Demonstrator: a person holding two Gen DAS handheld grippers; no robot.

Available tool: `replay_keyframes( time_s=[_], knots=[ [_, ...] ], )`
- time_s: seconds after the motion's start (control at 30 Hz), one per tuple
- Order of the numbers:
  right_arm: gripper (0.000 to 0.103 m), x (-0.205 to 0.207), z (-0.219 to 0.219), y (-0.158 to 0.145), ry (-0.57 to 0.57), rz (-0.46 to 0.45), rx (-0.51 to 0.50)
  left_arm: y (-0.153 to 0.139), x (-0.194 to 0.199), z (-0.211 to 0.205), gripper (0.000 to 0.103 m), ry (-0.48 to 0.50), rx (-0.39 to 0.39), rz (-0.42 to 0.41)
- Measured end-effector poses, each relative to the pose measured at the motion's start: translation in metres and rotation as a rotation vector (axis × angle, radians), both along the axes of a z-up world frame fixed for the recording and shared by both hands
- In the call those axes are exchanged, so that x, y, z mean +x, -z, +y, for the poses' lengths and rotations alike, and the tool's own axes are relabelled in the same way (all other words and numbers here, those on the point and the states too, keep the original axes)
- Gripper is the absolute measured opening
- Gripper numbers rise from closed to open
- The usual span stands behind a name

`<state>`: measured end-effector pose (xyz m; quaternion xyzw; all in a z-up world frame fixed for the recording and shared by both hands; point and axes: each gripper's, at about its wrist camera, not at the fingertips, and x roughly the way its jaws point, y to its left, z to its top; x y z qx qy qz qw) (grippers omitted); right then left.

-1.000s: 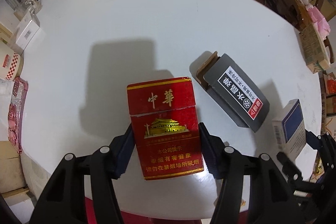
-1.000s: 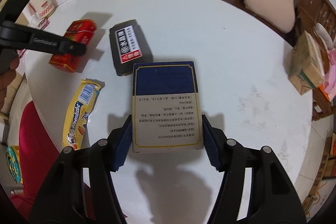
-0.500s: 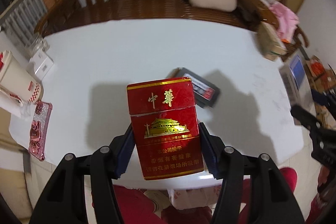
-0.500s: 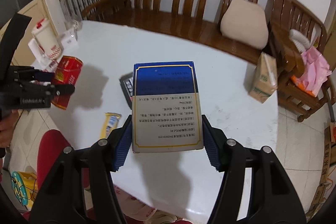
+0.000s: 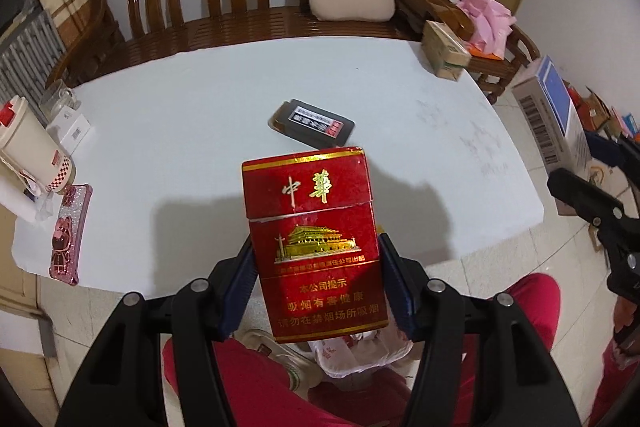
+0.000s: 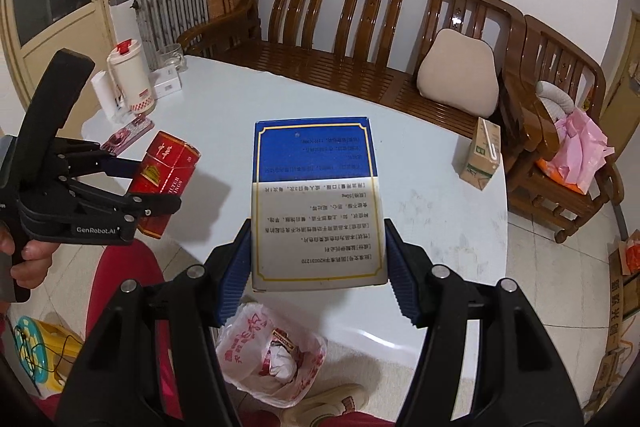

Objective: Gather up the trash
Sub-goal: 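Carry the red pack and blue box down toward the white bag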

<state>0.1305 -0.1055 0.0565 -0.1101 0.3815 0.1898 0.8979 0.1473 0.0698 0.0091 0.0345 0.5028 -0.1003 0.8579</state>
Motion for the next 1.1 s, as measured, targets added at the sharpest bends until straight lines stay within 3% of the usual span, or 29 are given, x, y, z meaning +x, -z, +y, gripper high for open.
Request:
replay_keyframes(
  time_s=[0.43, 0.6, 1.1],
  knots=[
    [0.060, -0.070, 0.007, 0.018, 0.010, -0.010, -0.005, 0.033, -0.057, -0.028, 0.057, 0.104, 0.051, -0.004],
    [0.060, -0.082, 0.011, 0.037, 0.009, 0.029, -0.009, 0.050, -0.070, -0.033, 0.057, 0.117, 0.053, 0.013],
    [0.060, -0.105, 0.021, 0.091, 0.014, 0.112, -0.024, 0.119, -0.099, -0.039, 0.057, 0.121, 0.049, 0.132]
  ],
)
